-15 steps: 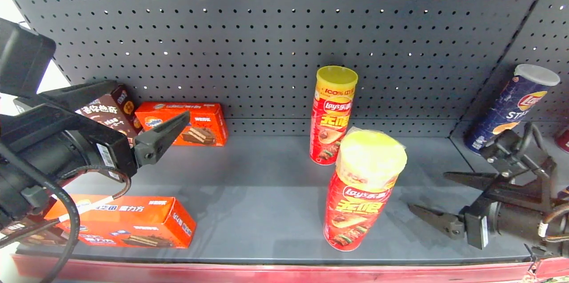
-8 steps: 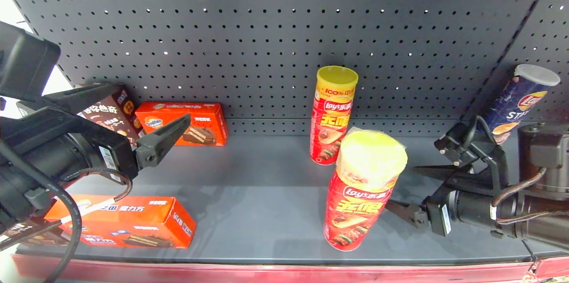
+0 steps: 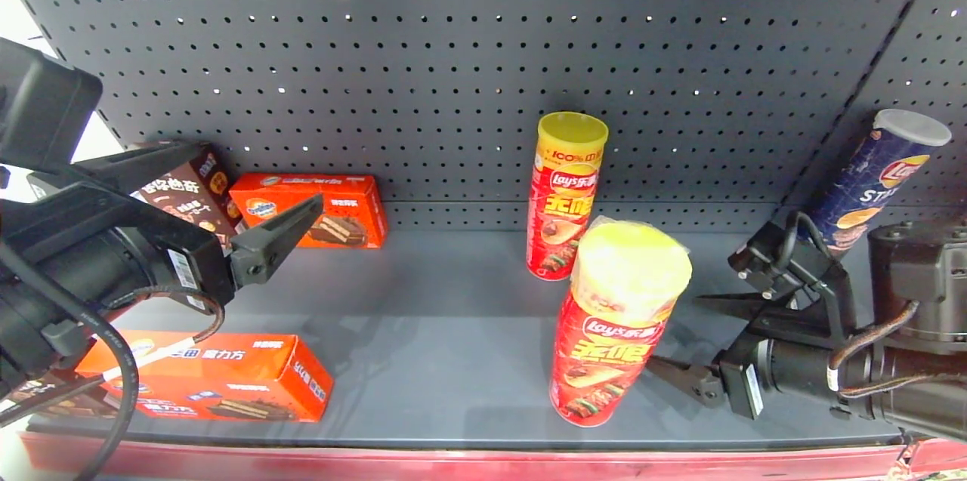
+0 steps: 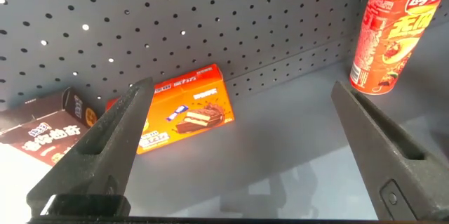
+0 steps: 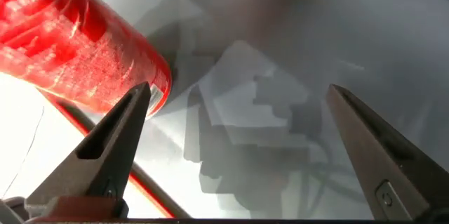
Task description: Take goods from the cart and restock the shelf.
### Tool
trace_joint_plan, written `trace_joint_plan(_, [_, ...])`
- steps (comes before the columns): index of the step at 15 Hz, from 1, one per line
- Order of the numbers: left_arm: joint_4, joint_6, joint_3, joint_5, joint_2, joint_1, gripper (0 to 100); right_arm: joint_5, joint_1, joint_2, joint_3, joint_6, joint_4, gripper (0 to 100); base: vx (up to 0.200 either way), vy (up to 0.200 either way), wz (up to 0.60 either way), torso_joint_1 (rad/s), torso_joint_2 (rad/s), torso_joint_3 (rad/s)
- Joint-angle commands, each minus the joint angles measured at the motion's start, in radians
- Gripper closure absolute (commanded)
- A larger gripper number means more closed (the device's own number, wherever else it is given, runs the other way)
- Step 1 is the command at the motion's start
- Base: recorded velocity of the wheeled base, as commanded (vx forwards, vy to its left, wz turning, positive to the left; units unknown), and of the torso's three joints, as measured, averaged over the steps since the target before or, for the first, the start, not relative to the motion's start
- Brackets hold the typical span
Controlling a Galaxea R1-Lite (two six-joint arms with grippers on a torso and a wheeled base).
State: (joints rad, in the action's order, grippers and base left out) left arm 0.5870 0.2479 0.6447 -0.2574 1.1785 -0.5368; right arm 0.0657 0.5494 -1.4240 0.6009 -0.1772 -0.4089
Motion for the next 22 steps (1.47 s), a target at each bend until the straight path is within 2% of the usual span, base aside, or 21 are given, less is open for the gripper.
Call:
trace_joint_plan(1, [0.000, -0.001, 0.000, 0.000, 0.000, 0.000, 0, 0.002, 0.003, 0.057, -0.052, -0.001, -0.001, 0, 0.000, 0.000, 0.00, 0.000, 0.00, 0.000])
trace_joint_plan(7, [-0.001, -0.001, -0.002, -0.002, -0.002, 0.001, 0, 0.003, 0.038, 0.037, -0.033, -0.001, -0.004, 0, 0.000, 0.000, 0.00, 0.000, 0.00, 0.000])
trace_joint_plan(22, [-0.001, -0.002, -0.011, 0.000, -0.003, 0.014, 0, 0.003, 0.043, -0.026, 0.013, -0.002, -0.008, 0, 0.000, 0.000, 0.00, 0.000, 0.00, 0.000])
